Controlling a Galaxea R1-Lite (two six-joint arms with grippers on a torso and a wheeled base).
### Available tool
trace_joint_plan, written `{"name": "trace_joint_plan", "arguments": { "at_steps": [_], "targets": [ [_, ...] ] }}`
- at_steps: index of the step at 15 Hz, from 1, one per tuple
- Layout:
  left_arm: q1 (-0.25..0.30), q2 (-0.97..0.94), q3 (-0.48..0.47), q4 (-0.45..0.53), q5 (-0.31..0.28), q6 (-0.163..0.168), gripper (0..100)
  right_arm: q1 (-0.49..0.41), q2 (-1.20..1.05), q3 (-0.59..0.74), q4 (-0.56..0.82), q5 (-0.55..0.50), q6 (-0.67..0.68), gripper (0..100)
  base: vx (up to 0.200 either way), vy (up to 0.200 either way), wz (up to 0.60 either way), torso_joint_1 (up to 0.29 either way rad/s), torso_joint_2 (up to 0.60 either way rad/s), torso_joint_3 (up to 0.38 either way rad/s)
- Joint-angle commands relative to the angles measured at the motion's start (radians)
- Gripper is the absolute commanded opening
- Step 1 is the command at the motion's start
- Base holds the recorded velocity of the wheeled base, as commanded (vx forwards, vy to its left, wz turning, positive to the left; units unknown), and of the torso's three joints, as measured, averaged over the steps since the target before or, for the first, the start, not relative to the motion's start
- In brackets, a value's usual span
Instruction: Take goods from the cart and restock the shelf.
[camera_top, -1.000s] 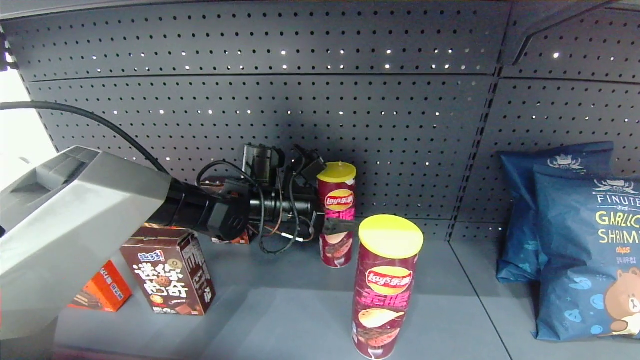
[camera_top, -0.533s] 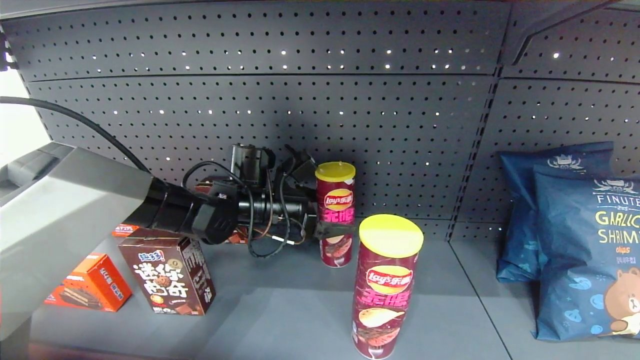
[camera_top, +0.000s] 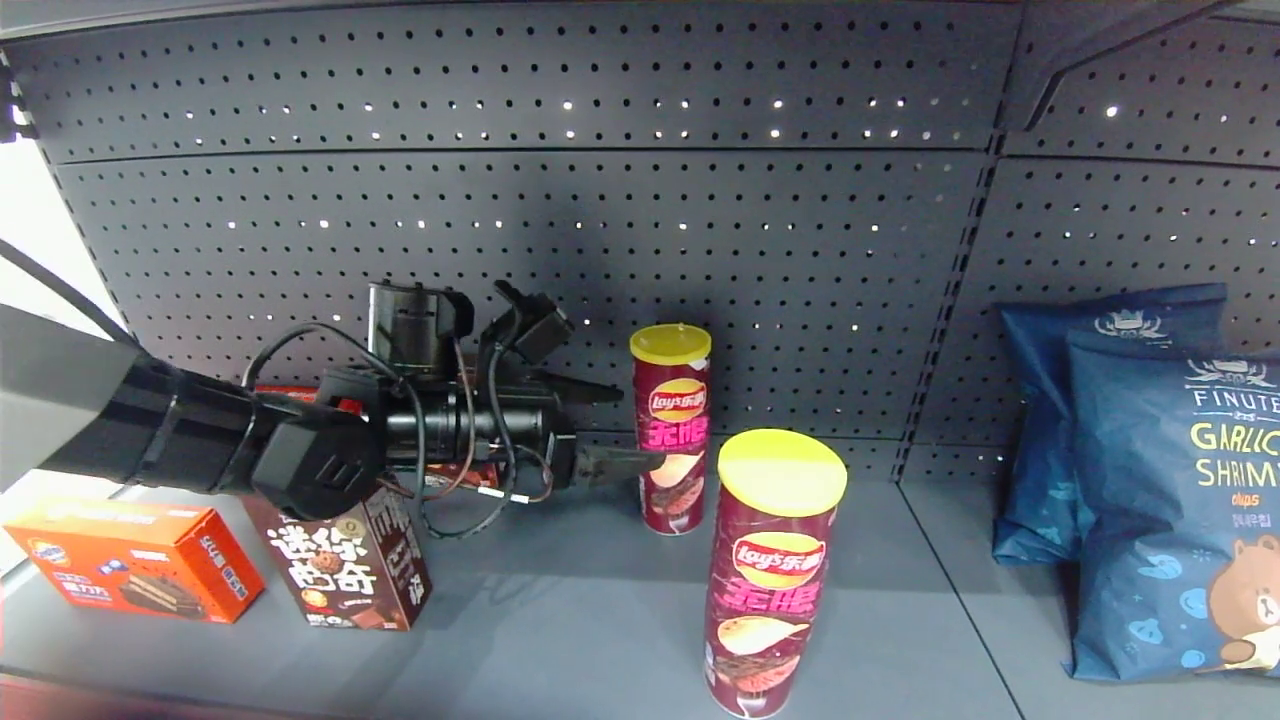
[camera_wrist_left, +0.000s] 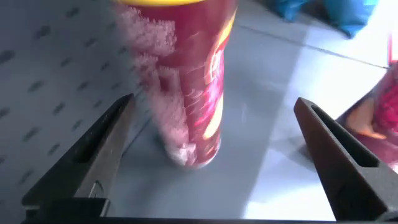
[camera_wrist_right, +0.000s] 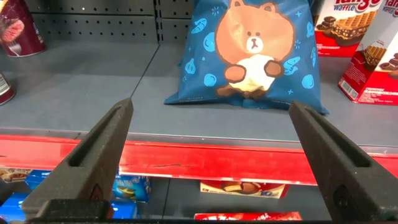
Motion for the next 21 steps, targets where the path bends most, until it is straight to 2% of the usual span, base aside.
{"name": "trace_joint_plan", "arguments": {
  "at_steps": [1, 2, 3, 4, 6, 8, 12, 13, 14, 15, 16, 17, 18, 20, 21],
  "targets": [
    [-0.006, -0.069, 0.036, 0.000, 0.080, -0.005, 100, 0.000, 0.001, 0.000, 0.000, 0.000, -0.001, 100, 0.000, 0.000, 0.00, 0.000, 0.00, 0.000],
    [-0.022, -0.084, 0.026, 0.000, 0.190, -0.034, 100, -0.001, 0.001, 0.000, 0.000, 0.000, -0.001, 100, 0.000, 0.000, 0.00, 0.000, 0.00, 0.000],
    [-0.041, -0.093, 0.016, 0.001, 0.270, -0.057, 100, 0.000, 0.001, 0.000, 0.000, 0.000, -0.001, 100, 0.000, 0.000, 0.00, 0.000, 0.00, 0.000],
    [-0.050, -0.101, 0.007, 0.006, 0.354, -0.065, 100, -0.001, 0.001, 0.000, 0.000, 0.000, -0.001, 100, 0.000, 0.000, 0.00, 0.000, 0.00, 0.000],
    [-0.078, -0.113, -0.006, 0.014, 0.567, -0.065, 100, 0.000, 0.001, 0.000, 0.000, 0.000, -0.001, 100, 0.000, 0.000, 0.00, 0.000, 0.00, 0.000],
    [-0.082, -0.133, 0.008, 0.026, 0.695, -0.063, 100, 0.000, 0.001, 0.000, 0.000, 0.000, -0.001, 100, 0.000, 0.000, 0.00, 0.000, 0.00, 0.000],
    [-0.084, -0.194, 0.028, 0.109, 0.813, -0.055, 100, 0.000, 0.001, 0.000, 0.000, 0.000, -0.001, 100, 0.000, 0.000, 0.00, 0.000, 0.00, 0.000],
    [-0.102, -0.196, 0.017, 0.142, 0.922, -0.051, 100, 0.000, 0.001, 0.000, 0.000, 0.000, -0.001, 100, 0.000, 0.000, 0.00, 0.000, 0.00, 0.000],
    [-0.107, -0.196, 0.003, 0.175, 0.988, -0.049, 100, 0.000, 0.001, 0.000, 0.000, 0.000, -0.001, 100, 0.000, 0.000, 0.00, 0.000, 0.00, 0.000],
    [-0.110, -0.196, -0.003, 0.196, 1.017, -0.046, 100, 0.000, 0.001, 0.000, 0.000, 0.000, -0.001, 100, 0.000, 0.000, 0.00, 0.000, 0.00, 0.000],
    [-0.111, -0.196, -0.015, 0.236, 1.064, 0.008, 100, 0.000, 0.001, 0.000, 0.000, 0.000, -0.001, 100, 0.000, 0.000, 0.00, 0.000, 0.00, 0.000],
    [-0.117, -0.194, -0.015, 0.238, 1.083, 0.046, 100, 0.000, 0.001, 0.000, 0.000, 0.000, -0.001, 100, 0.000, 0.000, 0.00, 0.000, 0.00, 0.000],
    [-0.131, -0.193, -0.013, 0.241, 1.097, 0.066, 100, 0.000, 0.001, 0.000, 0.000, 0.000, -0.001, 100, 0.000, 0.000, 0.00, 0.000, 0.00, 0.000],
    [-0.147, -0.188, -0.016, 0.241, 1.121, 0.080, 100, -0.001, 0.001, 0.000, 0.000, 0.000, -0.001, 100, 0.000, 0.000, 0.00, 0.000, 0.00, 0.000],
    [-0.151, -0.179, -0.018, 0.241, 1.164, 0.092, 100, 0.000, 0.001, 0.000, 0.000, 0.000, -0.001, 100, 0.000, 0.000, 0.00, 0.000, 0.00, 0.000]
  ]
}}
